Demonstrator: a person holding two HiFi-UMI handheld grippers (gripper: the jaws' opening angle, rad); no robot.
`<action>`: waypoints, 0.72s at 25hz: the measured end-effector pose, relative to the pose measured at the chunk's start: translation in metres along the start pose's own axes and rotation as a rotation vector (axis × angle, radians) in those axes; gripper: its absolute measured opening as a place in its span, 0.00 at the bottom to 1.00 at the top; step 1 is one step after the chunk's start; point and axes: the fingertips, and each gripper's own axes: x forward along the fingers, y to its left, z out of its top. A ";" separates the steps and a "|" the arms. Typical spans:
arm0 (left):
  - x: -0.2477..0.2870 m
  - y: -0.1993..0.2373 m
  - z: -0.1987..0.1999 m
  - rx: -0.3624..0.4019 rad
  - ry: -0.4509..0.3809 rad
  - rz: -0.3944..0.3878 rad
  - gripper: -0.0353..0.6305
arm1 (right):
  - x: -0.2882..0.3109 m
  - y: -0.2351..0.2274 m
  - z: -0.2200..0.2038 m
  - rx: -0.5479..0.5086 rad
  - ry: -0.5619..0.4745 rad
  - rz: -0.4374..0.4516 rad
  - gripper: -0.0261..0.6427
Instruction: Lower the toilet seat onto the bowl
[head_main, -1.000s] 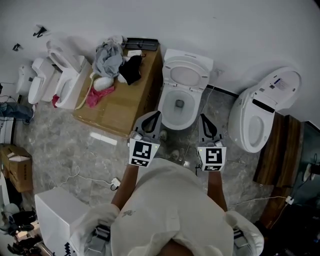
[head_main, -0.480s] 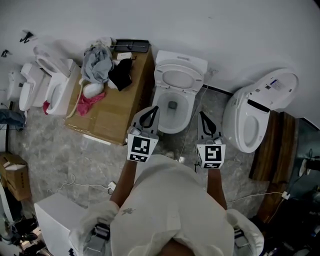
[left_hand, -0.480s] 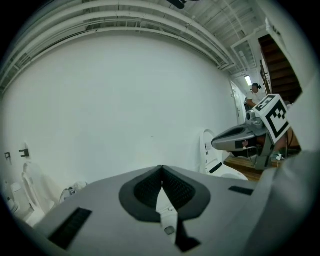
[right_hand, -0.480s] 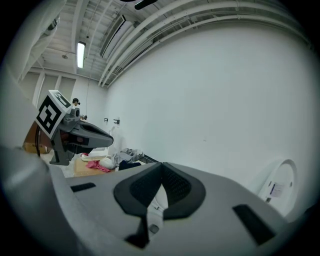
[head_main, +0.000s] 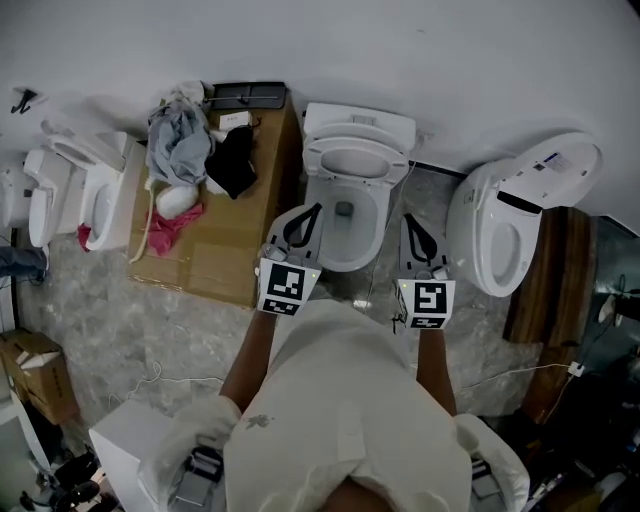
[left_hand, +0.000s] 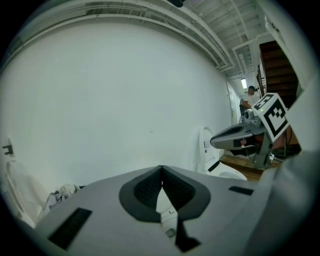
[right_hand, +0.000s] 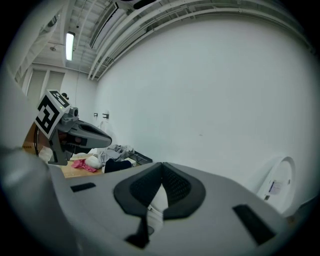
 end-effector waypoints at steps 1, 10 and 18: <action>0.007 0.004 -0.001 0.000 0.001 -0.010 0.07 | 0.006 -0.001 0.000 0.003 0.004 -0.006 0.05; 0.060 0.034 -0.017 -0.012 0.020 -0.100 0.07 | 0.062 -0.005 -0.010 0.007 0.066 -0.044 0.05; 0.098 0.050 -0.032 -0.029 0.042 -0.166 0.07 | 0.100 -0.007 -0.021 0.012 0.110 -0.078 0.05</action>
